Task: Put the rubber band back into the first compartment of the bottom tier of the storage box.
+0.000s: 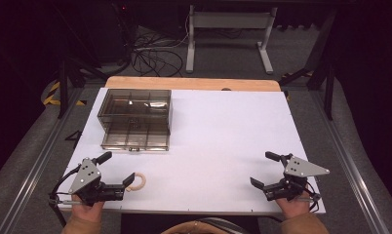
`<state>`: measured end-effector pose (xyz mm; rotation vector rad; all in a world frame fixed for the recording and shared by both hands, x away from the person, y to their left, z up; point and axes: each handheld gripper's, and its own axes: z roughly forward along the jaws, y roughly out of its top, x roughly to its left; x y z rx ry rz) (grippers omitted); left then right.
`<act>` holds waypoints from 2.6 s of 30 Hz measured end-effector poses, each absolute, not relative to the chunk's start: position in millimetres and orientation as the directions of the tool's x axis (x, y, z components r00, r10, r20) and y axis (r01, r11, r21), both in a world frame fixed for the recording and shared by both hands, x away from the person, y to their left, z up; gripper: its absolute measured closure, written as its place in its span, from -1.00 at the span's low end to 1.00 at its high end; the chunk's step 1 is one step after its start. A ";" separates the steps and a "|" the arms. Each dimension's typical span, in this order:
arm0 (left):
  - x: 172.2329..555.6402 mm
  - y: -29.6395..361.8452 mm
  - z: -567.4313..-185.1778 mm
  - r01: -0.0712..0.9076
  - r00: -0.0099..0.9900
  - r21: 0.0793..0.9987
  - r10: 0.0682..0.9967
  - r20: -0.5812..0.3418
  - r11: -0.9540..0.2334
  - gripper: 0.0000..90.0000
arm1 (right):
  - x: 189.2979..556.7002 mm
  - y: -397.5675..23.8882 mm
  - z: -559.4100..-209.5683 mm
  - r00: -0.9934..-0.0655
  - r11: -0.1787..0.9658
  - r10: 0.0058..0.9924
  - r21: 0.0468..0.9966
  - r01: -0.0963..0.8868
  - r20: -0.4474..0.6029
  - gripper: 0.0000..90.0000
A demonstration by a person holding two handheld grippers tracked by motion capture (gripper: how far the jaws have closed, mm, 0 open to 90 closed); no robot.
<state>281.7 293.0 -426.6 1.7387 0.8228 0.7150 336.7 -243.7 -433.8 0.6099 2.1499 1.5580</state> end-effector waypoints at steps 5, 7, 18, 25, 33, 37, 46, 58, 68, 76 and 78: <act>281.1 293.8 -426.2 0.188 0.582 0.957 0.810 0.070 -0.219 -1.00 | 336.9 -244.3 -434.5 -0.820 0.268 0.568 0.957 0.109 -0.066 -0.99; 281.5 294.3 -425.9 0.189 0.585 0.959 0.809 0.065 -0.213 -1.00 | 337.5 -244.3 -435.3 -0.821 0.268 0.568 0.956 0.117 -0.059 -0.99; 283.1 294.6 -424.2 0.187 0.585 0.960 0.809 0.060 -0.207 -0.99 | 333.9 -243.3 -435.8 -0.823 0.269 0.565 0.957 0.112 -0.062 -0.99; 282.9 294.6 -422.8 0.186 0.585 0.960 0.809 0.063 -0.209 -0.99 | 333.6 -241.9 -436.2 -0.828 0.275 0.556 0.955 0.108 -0.067 -0.99; 289.0 292.2 -417.5 0.205 0.590 0.956 0.806 0.050 -0.210 -0.98 | 335.7 -239.7 -437.7 -0.834 0.280 0.548 0.953 0.116 -0.060 -0.98; 294.1 292.9 -412.7 0.216 0.602 0.955 0.798 0.032 -0.201 -0.97 | 335.4 -236.9 -438.6 -0.837 0.290 0.544 0.950 0.118 -0.062 -0.98; 304.6 289.6 -403.1 0.232 0.612 0.947 0.790 0.037 -0.224 -0.96 | 335.7 -236.4 -439.8 -0.837 0.295 0.544 0.947 0.124 -0.060 -0.98; 315.7 279.6 -391.7 0.229 0.641 0.940 0.766 0.048 -0.251 -0.95 | 337.4 -236.0 -441.3 -0.843 0.296 0.535 0.946 0.135 -0.047 -0.98; 326.9 277.1 -389.9 0.259 0.642 0.932 0.766 0.029 -0.253 -0.95 | 337.6 -235.7 -441.5 -0.844 0.299 0.534 0.945 0.135 -0.048 -0.98; 332.2 276.6 -389.6 0.261 0.664 0.931 0.747 0.019 -0.256 -0.93 | 337.5 -235.3 -441.6 -0.845 0.297 0.532 0.945 0.135 -0.047 -0.98; 332.5 276.1 -389.9 0.264 0.661 0.930 0.750 0.018 -0.255 -0.93 | 337.5 -235.2 -441.7 -0.846 0.298 0.531 0.945 0.134 -0.048 -0.98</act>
